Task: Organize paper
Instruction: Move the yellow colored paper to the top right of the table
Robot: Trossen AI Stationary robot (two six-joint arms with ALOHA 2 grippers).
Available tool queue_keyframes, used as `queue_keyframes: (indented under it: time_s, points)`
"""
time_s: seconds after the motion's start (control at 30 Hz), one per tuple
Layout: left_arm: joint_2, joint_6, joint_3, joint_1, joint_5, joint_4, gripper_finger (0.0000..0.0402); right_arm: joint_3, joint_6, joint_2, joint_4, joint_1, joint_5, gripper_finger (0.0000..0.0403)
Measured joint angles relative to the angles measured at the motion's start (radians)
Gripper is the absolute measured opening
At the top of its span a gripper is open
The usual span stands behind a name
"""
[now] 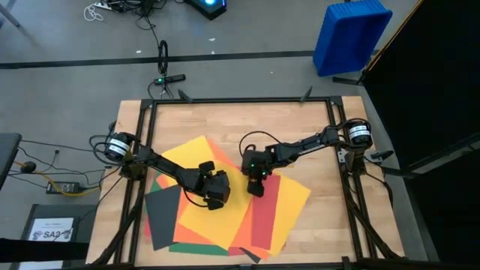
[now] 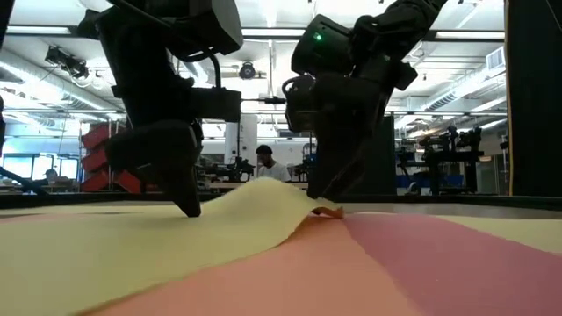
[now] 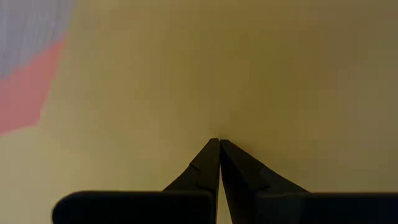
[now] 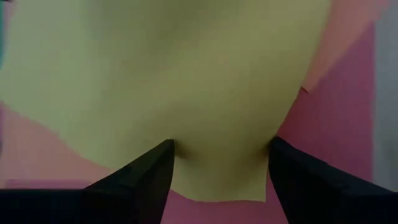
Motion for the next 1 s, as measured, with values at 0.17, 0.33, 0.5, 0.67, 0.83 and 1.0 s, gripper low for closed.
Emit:
queue_keyframes:
  time_s: [0.17,0.33,0.5,0.67,0.83,1.0]
  points:
    - [0.001,0.000,-0.001,0.000,0.000,0.001,0.0000,0.000,-0.001,0.000,0.066,0.000,-0.051,0.0224]
    - [0.002,0.000,-0.002,0.000,0.002,0.001,0.0000,0.000,0.000,0.000,0.114,-0.003,-0.082,0.0228]
    - [0.002,0.000,-0.002,0.000,0.004,-0.002,0.0000,0.000,0.000,0.000,0.120,-0.008,-0.114,0.0231]
    - [0.003,0.001,-0.002,0.000,0.006,-0.008,0.0000,0.000,0.001,0.000,0.101,-0.021,-0.197,0.0226]
    - [0.003,0.000,-0.002,0.000,0.011,-0.013,0.0000,0.000,-0.001,0.000,0.056,-0.027,-0.261,0.0226]
    - [0.003,0.001,-0.002,0.000,0.012,-0.013,0.0000,0.000,-0.008,0.000,0.060,-0.027,-0.262,0.0231]
